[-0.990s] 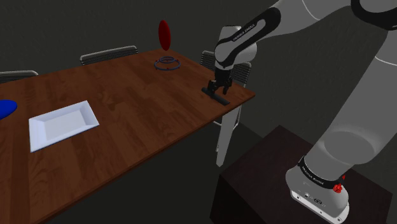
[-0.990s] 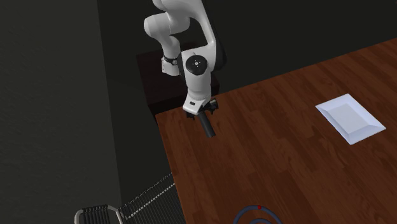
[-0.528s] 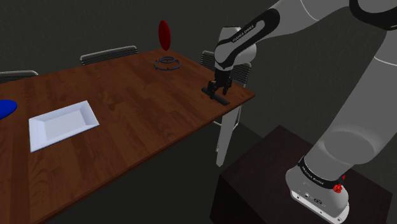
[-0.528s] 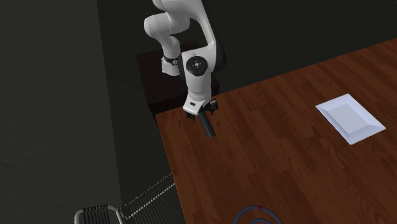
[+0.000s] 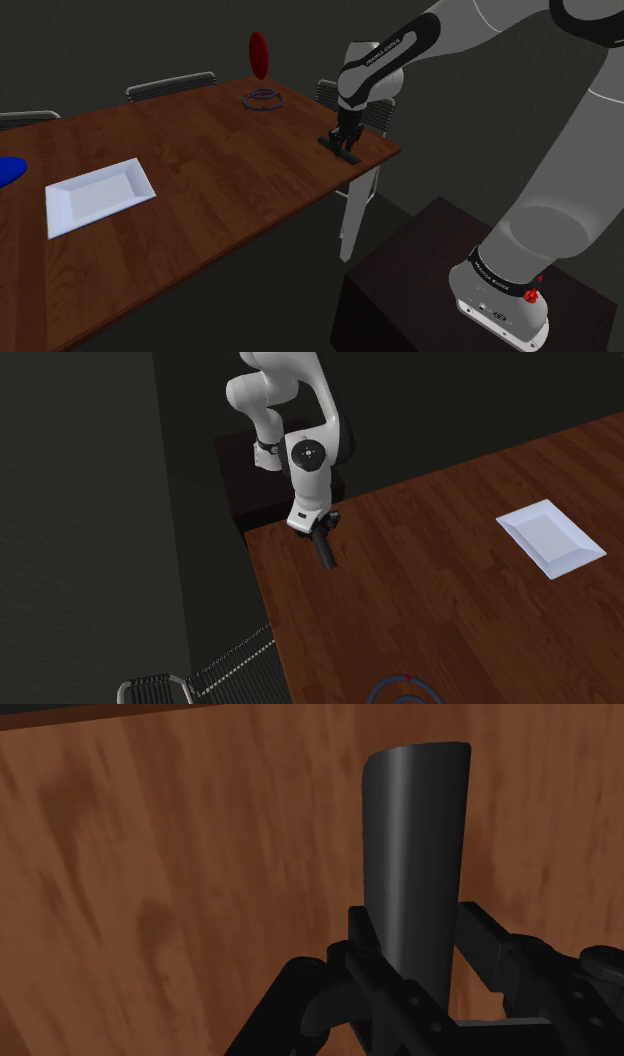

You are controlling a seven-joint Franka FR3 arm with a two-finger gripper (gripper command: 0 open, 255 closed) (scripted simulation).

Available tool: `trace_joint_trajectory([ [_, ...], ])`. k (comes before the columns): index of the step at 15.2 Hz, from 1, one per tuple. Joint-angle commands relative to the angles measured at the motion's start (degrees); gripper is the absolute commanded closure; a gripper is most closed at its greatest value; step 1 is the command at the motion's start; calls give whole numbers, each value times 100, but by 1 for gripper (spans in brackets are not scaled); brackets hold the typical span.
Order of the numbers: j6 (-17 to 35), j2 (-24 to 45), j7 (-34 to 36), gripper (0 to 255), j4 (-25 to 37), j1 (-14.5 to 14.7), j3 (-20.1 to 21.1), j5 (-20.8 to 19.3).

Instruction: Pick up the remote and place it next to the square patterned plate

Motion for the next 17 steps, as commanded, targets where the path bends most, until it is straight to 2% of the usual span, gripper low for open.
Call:
trace_joint_trajectory([
  [1, 4, 18, -3, 255, -11, 5, 8, 4],
  [3, -6, 11, 9, 255, -7, 11, 11, 2],
  [17, -1051, -617, 137, 255, 414, 4, -6, -101],
])
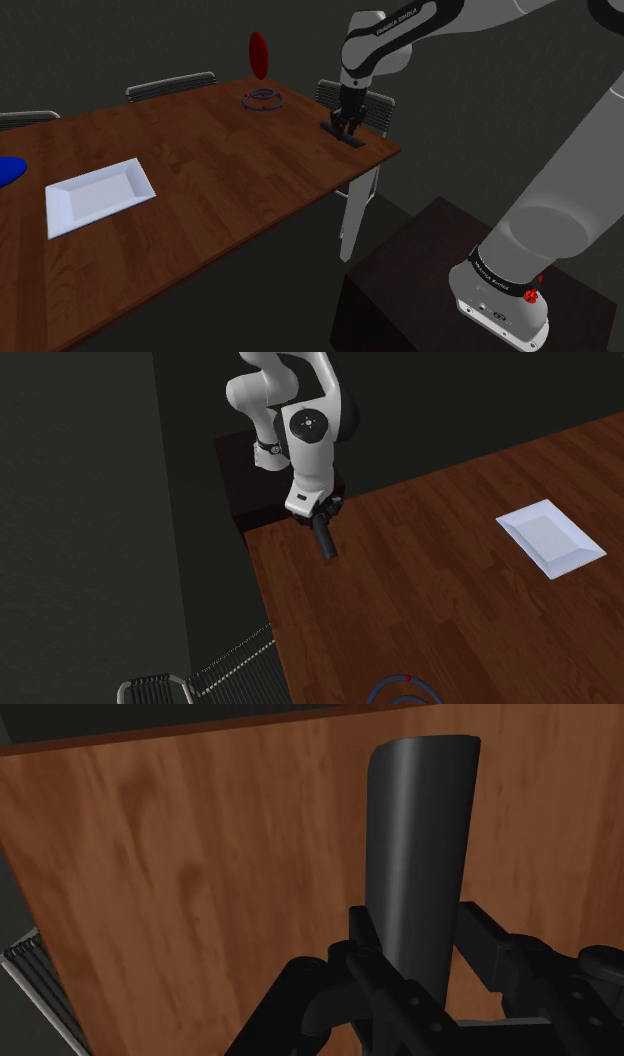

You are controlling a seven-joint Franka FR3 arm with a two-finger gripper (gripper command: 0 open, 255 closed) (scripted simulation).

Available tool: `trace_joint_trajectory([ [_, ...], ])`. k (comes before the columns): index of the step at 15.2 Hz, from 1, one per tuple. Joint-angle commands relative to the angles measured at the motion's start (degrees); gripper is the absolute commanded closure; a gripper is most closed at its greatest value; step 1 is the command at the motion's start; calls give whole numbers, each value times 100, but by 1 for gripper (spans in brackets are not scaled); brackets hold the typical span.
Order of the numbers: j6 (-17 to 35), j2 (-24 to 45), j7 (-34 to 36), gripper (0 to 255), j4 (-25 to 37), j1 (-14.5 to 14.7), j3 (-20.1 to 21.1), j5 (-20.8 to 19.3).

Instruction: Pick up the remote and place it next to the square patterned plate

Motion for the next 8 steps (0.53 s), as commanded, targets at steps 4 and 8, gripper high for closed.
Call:
trace_joint_trajectory([
  [4, -321, -136, 36, 255, 184, -2, -1, -23],
  [8, -263, -142, 597, 255, 167, 277, 293, -7],
])
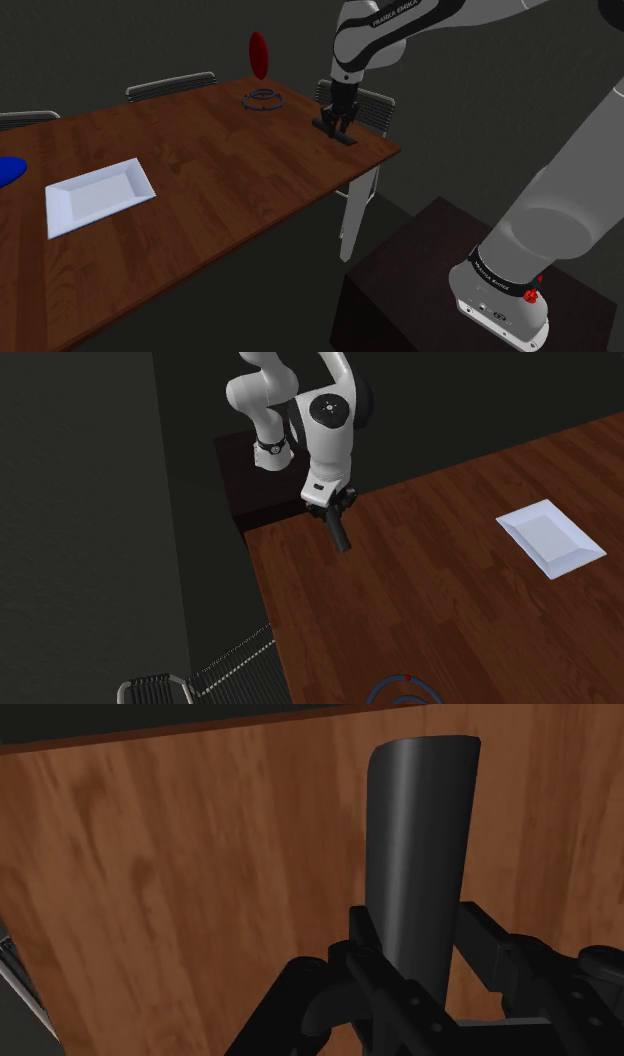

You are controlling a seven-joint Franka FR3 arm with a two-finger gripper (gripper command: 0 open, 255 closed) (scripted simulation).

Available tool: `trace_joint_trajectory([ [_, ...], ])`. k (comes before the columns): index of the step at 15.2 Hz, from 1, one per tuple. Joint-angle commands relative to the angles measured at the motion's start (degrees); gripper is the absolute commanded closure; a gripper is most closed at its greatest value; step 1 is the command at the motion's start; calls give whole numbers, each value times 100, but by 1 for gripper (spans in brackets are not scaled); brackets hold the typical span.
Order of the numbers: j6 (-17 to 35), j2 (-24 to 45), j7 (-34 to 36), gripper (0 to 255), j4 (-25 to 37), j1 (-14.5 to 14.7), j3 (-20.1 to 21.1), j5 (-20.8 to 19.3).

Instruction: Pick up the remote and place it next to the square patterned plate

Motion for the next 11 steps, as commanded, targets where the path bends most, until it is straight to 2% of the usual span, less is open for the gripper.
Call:
trace_joint_trajectory([
  [1, 18, -34, 313, 255, -27, 152, 160, 6],
  [11, 66, 381, 1746, 255, 450, 841, 860, -76],
])
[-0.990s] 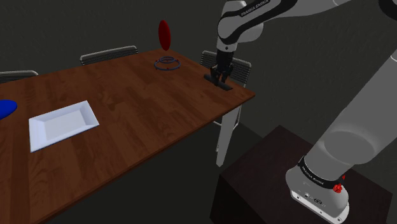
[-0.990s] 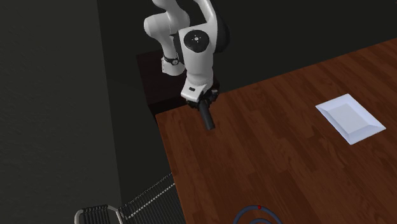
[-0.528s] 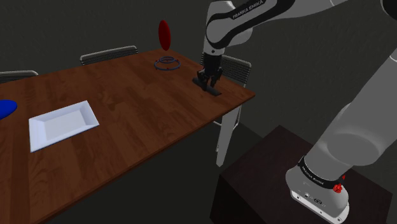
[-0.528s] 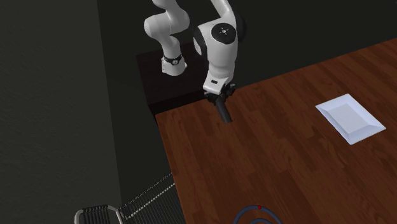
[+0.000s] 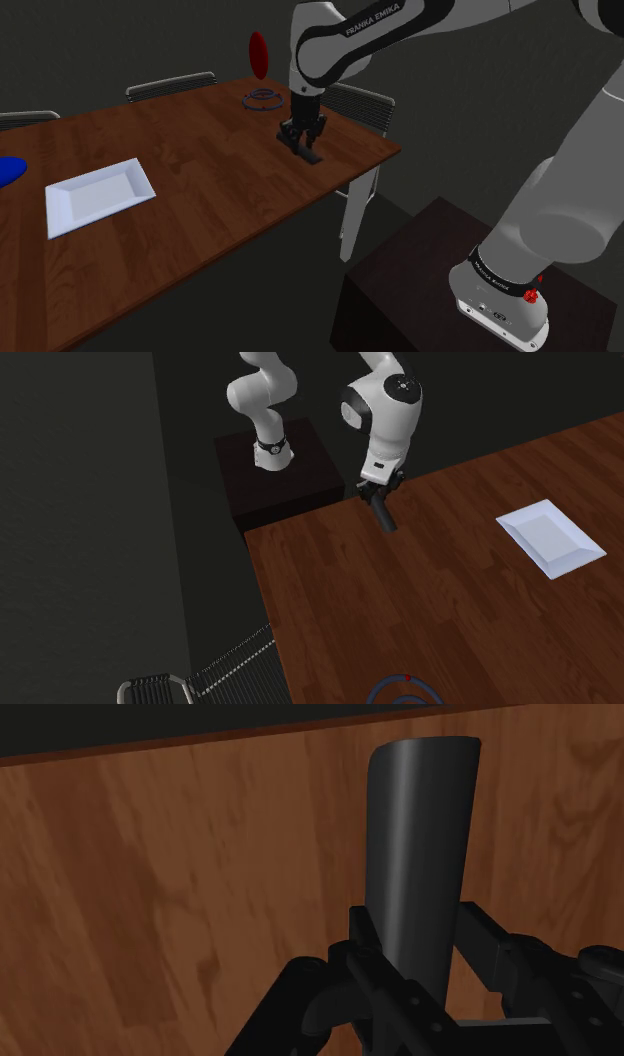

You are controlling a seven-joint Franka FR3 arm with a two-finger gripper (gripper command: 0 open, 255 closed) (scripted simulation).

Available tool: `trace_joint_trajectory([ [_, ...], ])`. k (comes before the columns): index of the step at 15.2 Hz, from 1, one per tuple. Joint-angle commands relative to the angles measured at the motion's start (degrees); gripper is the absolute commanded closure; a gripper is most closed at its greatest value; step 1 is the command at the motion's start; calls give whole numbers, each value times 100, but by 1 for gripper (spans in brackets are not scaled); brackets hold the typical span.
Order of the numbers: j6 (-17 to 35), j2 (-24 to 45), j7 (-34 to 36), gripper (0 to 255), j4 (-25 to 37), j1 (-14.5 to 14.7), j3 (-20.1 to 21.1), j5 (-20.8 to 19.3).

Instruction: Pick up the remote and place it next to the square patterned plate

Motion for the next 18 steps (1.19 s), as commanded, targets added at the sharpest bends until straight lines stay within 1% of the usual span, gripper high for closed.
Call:
trace_joint_trajectory([
  [1, 29, 148, 311, 255, 140, 146, 135, -42],
  [6, -28, 572, 1036, 255, 659, 508, 420, -203],
  [10, -126, 997, 1607, 255, 1201, 825, 597, -384],
  [14, -286, 1497, 2154, 255, 1866, 1174, 728, -598],
  [18, -522, 2075, 2658, 255, 2676, 1565, 806, -828],
])
